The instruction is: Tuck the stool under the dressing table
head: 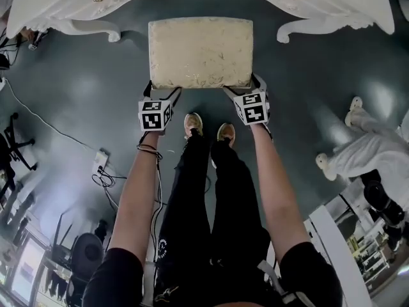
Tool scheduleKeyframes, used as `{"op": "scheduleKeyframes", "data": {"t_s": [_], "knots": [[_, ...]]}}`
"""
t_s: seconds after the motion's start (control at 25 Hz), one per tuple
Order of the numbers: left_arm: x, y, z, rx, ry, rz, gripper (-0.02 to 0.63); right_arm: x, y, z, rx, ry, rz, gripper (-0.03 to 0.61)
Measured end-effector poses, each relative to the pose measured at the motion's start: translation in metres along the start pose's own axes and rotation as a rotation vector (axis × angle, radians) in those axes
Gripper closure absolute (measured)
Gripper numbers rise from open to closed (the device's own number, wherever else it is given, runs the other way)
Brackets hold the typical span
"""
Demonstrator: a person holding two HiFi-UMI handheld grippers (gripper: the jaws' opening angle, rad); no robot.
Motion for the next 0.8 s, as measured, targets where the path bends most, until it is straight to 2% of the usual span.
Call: {"op": "scheduleKeyframes", "data": {"t_s": [0.48,0.68,0.8], "knots": [[-0.015,-0.021,-0.031,-0.016,0.031,-0.03,0.149,0.016,-0.019,-0.032,0.035,-0.011,-0.003,0.098],[-0.014,-0.025,-0.037,-0.032,0.043,-0.034,0.147,0.022,-0.021,-0.036,0.015,-0.018,0.005,0.097],[-0.015,-0.027,-0.04,-0.023,0.058,-0.048,0.147,0.026,-0.022,-0.042,0.021,-0.058,0.015,0.098]]}}
Point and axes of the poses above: the fingertips, and each gripper's own axes: y backward along the fingers, x to its right, z out of its underside, the point moved 7 cm from there along y, backward along the fingers, and after that the axes turned 6 degrees about -y, right-handed, at the moved point
